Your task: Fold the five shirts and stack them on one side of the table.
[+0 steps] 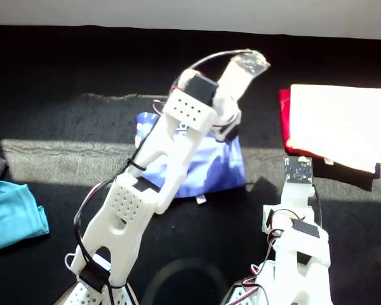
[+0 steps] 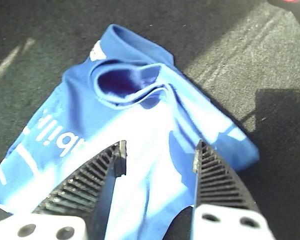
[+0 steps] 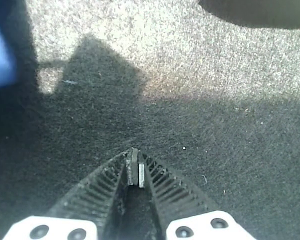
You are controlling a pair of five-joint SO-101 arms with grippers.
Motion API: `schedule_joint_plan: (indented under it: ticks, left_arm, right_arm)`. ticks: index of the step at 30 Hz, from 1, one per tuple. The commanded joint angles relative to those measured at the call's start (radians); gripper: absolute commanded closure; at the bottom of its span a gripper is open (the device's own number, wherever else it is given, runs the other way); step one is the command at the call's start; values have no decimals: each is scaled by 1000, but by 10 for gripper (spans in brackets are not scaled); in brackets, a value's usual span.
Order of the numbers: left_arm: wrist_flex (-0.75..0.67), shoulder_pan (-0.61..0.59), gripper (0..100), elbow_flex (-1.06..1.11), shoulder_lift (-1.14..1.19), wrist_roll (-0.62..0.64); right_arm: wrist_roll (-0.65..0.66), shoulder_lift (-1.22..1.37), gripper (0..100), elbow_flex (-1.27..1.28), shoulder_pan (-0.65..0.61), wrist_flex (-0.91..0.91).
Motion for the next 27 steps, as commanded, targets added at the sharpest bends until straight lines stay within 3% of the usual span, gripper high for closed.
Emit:
schedule_joint_plan:
  ticks: [1,4,7,20,27]
  left_arm:
    - [52,-73,766,-107,-15,5]
    - [58,-120,812,-94,-10,3]
    - [46,-142,991,-33,-5,3]
    - [-226,28,991,248,-5,3]
    - [-416,4,991,309,-4,3]
  right_arm:
    - [-11,-1,991,8,12,-16]
    - [-11,-1,991,8,12,-16]
    - [-11,-1,991,8,12,-16]
    - [-11,-1,991,8,12,-16]
    - [-11,-1,991,8,12,-16]
